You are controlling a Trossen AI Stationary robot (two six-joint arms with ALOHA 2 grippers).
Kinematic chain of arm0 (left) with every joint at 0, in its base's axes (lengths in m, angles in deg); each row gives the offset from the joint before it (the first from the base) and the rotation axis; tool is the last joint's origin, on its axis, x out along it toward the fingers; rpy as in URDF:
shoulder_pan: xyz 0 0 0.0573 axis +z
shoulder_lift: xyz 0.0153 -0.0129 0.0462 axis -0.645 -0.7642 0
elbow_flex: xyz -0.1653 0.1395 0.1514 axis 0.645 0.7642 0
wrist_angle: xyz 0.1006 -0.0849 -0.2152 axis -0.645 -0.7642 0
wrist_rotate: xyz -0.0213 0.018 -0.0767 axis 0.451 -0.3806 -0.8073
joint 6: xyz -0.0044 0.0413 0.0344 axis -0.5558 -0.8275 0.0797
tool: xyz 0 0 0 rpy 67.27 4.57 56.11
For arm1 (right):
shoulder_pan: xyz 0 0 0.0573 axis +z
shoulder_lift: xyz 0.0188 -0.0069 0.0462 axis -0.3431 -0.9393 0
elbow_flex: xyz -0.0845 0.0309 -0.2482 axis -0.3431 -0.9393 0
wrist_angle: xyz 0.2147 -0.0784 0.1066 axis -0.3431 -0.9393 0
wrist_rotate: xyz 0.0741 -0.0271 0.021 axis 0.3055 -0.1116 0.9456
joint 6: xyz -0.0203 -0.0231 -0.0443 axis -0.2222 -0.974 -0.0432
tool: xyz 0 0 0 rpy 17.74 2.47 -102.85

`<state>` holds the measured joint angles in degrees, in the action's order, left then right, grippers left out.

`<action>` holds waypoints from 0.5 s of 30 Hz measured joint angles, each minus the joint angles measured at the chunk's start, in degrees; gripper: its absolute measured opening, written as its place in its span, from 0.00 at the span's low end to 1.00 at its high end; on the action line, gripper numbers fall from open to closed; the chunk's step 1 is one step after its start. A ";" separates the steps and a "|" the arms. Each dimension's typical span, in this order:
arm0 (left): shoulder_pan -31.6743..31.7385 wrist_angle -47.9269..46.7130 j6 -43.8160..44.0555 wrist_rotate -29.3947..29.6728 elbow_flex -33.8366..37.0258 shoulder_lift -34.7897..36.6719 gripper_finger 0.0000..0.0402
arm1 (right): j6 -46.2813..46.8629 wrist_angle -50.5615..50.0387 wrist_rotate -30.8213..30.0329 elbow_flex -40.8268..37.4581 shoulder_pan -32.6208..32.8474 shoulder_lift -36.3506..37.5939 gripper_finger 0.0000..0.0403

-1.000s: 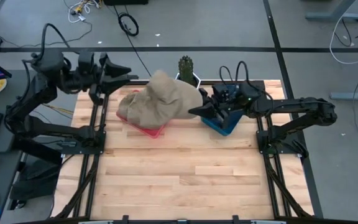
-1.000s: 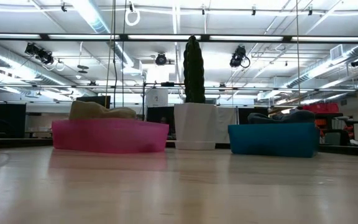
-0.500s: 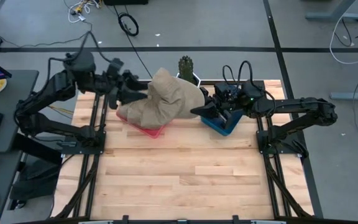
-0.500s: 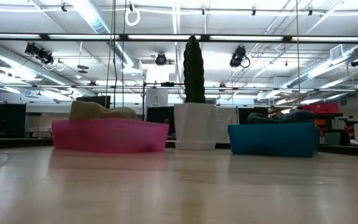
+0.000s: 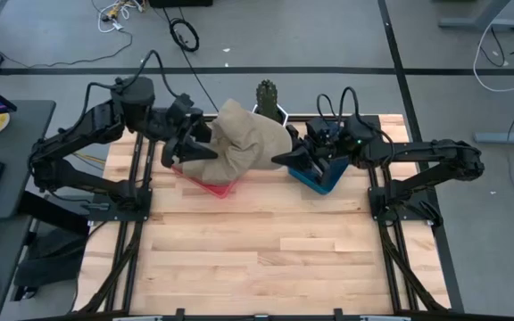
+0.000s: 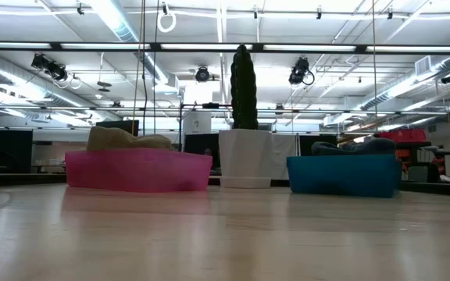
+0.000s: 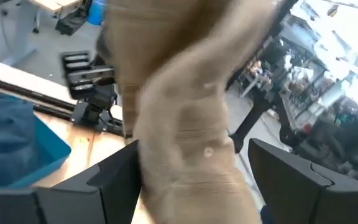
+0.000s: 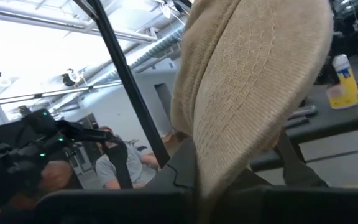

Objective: Pick & Place hat
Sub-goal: Put the brown cap into the red bin

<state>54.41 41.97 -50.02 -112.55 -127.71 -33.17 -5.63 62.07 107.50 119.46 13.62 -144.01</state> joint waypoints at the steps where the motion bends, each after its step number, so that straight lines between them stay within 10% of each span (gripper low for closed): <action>1: -0.30 0.12 -0.69 -0.02 0.04 -0.10 0.71 | 0.00 -0.42 -0.01 0.00 -0.15 0.00 0.02; 7: -0.38 2.63 -2.47 -0.09 0.00 0.01 0.65 | -0.22 -3.35 -0.04 0.00 -1.05 0.00 0.02; 15: -0.38 2.37 -3.38 -0.11 0.02 -0.04 0.31 | -0.83 -3.60 -0.03 0.00 -1.75 0.00 0.02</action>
<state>54.03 44.34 -53.40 -112.66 -127.69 -33.21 -6.46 58.46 107.47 119.46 11.86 -144.01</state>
